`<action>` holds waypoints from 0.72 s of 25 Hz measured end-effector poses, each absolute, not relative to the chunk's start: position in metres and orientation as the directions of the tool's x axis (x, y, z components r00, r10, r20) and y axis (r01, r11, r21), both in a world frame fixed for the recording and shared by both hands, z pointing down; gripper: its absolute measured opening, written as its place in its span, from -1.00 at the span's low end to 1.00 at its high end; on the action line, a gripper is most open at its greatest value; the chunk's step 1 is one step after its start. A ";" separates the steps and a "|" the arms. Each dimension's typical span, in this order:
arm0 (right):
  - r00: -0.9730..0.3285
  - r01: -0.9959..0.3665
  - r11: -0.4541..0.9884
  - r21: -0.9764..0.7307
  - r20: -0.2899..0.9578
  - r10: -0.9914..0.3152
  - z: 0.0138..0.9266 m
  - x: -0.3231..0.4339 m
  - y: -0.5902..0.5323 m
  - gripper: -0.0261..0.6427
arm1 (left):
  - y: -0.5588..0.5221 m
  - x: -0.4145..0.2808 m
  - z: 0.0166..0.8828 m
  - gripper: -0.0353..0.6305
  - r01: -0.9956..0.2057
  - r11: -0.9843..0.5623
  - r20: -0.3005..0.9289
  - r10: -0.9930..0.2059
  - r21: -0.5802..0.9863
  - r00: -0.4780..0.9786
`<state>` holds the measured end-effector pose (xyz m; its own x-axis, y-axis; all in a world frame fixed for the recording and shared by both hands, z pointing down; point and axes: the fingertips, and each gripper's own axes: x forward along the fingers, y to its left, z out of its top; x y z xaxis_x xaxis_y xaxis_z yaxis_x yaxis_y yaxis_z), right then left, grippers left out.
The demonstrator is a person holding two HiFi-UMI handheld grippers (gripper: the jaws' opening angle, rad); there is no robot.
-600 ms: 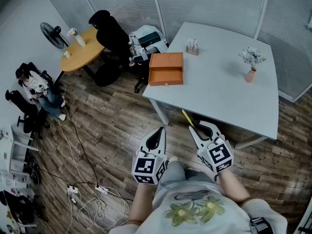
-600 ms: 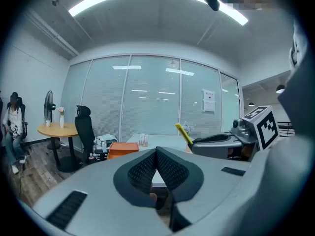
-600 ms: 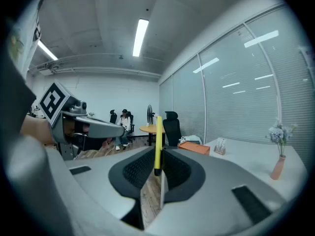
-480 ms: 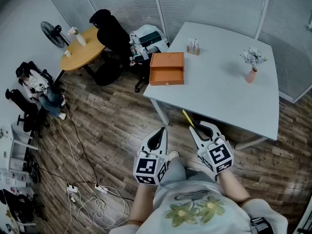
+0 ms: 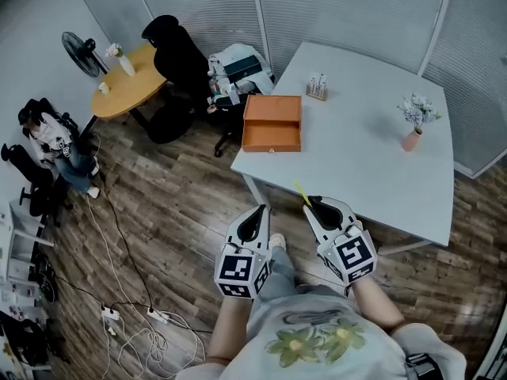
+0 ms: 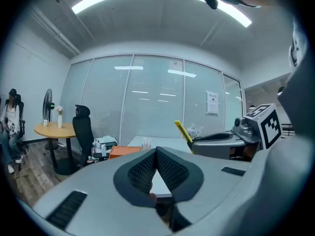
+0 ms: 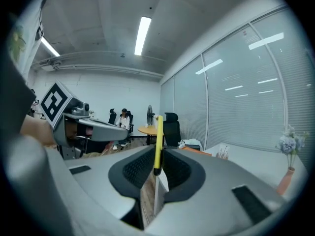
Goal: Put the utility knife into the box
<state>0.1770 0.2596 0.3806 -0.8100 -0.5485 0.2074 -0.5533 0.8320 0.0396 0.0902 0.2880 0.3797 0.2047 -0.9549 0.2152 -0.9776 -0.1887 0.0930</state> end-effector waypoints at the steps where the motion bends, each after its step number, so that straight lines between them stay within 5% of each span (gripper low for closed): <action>1: -0.809 -0.554 0.831 0.044 0.204 -0.551 0.378 0.172 0.250 -0.75 | 0.278 0.086 0.377 -0.89 -0.977 -0.192 0.210 -0.956 0.090 0.208; 18: -0.781 -0.587 0.804 0.091 0.198 -0.593 0.356 0.082 0.079 -0.75 | 0.107 -0.013 0.368 -0.89 -0.967 -0.224 0.188 -0.951 0.120 0.244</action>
<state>0.0823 0.0794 0.3563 -0.7809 -0.5925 0.1976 -0.5872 0.8043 0.0911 -0.0127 0.1071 0.3681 0.2437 -0.9515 0.1880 -0.9672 -0.2241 0.1197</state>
